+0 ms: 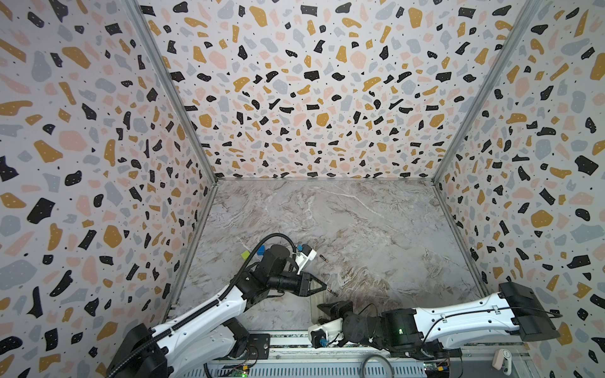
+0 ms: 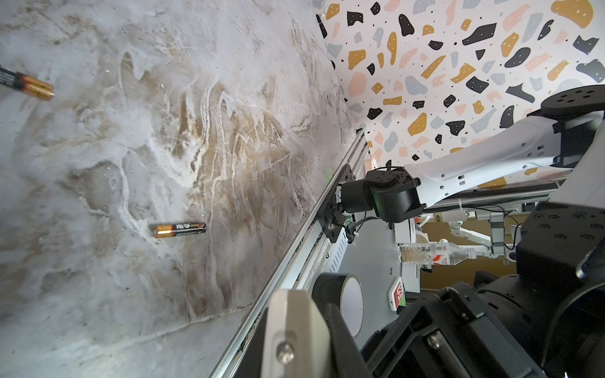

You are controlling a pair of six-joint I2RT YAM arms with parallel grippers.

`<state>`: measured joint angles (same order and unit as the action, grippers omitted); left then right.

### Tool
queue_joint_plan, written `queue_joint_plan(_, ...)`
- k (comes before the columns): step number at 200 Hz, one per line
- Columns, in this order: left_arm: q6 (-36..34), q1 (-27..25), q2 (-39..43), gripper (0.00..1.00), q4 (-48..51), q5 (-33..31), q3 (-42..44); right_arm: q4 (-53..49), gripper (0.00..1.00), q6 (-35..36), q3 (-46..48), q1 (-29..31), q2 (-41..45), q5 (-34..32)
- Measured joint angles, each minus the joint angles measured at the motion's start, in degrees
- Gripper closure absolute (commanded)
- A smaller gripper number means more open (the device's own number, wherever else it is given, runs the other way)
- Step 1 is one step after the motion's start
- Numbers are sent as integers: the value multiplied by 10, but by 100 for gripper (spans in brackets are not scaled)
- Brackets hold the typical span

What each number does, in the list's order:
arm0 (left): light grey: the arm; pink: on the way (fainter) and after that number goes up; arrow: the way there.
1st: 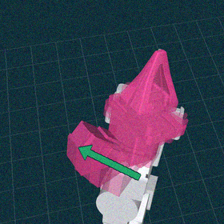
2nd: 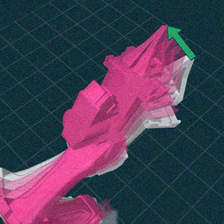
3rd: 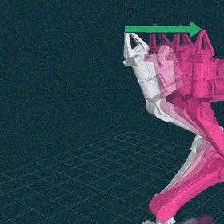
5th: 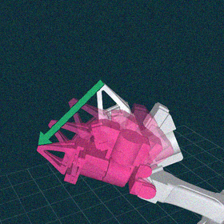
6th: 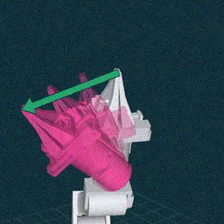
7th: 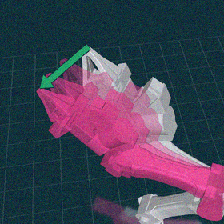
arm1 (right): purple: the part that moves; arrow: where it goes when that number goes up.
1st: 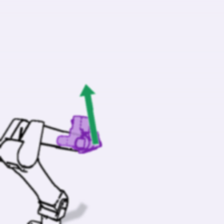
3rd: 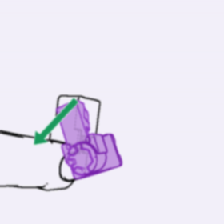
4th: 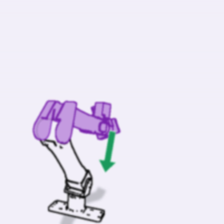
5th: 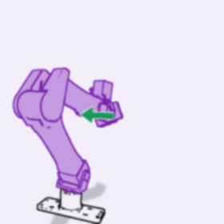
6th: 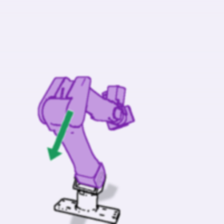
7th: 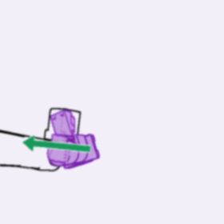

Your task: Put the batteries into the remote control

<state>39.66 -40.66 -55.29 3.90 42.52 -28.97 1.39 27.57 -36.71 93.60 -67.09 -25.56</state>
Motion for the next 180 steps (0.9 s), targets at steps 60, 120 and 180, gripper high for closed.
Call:
queue_joint_plan(60,-1,2,0,100,-10,0,0,4,59,12,0,1,-2,-17)
queue_joint_plan(120,-12,3,0,100,-15,-1,0,20,60,22,10,4,-3,-34)
queue_joint_plan(180,-13,5,-1,100,-34,-11,1,32,63,35,17,7,-3,-63)
